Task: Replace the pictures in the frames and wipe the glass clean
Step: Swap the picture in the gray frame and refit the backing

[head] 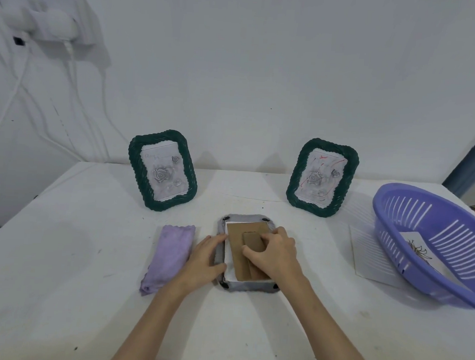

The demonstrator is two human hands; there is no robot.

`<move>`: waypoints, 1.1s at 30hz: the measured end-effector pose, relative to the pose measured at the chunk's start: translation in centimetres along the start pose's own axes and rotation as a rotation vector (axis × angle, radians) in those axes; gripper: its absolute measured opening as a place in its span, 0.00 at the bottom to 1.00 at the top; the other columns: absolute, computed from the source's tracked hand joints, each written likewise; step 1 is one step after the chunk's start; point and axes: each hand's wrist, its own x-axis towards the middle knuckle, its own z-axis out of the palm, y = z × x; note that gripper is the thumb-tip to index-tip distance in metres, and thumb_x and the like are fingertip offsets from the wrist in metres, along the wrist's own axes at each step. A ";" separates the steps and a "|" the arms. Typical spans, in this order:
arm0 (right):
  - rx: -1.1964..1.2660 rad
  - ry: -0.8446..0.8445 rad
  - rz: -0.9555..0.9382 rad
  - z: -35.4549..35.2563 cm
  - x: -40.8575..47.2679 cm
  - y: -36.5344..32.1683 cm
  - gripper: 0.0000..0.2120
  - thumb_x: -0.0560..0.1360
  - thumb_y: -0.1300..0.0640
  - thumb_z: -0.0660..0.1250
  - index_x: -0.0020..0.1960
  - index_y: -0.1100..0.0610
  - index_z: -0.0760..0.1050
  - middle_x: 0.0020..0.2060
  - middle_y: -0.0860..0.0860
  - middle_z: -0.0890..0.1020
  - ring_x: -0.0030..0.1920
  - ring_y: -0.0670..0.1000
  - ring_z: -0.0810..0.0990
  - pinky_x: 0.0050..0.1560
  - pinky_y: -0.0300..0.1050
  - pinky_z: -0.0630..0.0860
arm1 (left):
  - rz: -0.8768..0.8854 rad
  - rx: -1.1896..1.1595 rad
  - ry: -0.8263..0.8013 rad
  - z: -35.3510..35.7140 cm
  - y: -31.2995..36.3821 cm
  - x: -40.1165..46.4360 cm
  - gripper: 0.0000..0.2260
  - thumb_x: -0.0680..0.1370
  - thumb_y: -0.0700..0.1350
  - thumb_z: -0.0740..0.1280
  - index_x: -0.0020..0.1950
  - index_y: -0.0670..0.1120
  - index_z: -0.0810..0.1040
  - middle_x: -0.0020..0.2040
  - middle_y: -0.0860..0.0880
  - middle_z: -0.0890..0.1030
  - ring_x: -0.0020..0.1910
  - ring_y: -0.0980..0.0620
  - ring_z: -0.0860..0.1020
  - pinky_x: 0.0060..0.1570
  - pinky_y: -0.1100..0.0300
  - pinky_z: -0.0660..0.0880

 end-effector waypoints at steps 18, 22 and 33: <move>-0.181 0.057 0.001 2.2 0.7 -0.6 0.30 0.67 0.34 0.63 0.57 0.57 0.75 0.65 0.57 0.66 0.57 0.60 0.69 0.59 0.51 0.69 | 0.009 0.048 0.016 0.3 -0.3 0.0 0.27 0.75 0.46 0.68 0.72 0.48 0.63 0.73 0.50 0.63 0.75 0.49 0.53 0.73 0.56 0.51; -0.200 0.052 -0.011 2.2 0.8 -0.4 0.31 0.67 0.33 0.63 0.58 0.56 0.74 0.66 0.57 0.66 0.58 0.60 0.69 0.60 0.51 0.68 | 0.043 0.118 0.022 0.2 -0.2 0.2 0.28 0.75 0.46 0.68 0.72 0.46 0.62 0.74 0.50 0.62 0.75 0.50 0.54 0.71 0.61 0.50; 0.122 -0.099 -0.174 -2.1 0.9 2.5 0.20 0.72 0.62 0.69 0.63 0.57 0.73 0.61 0.56 0.73 0.53 0.53 0.75 0.55 0.34 0.69 | 0.071 0.208 0.002 0.1 -0.4 0.5 0.28 0.75 0.48 0.68 0.72 0.45 0.62 0.74 0.51 0.60 0.73 0.51 0.58 0.74 0.55 0.53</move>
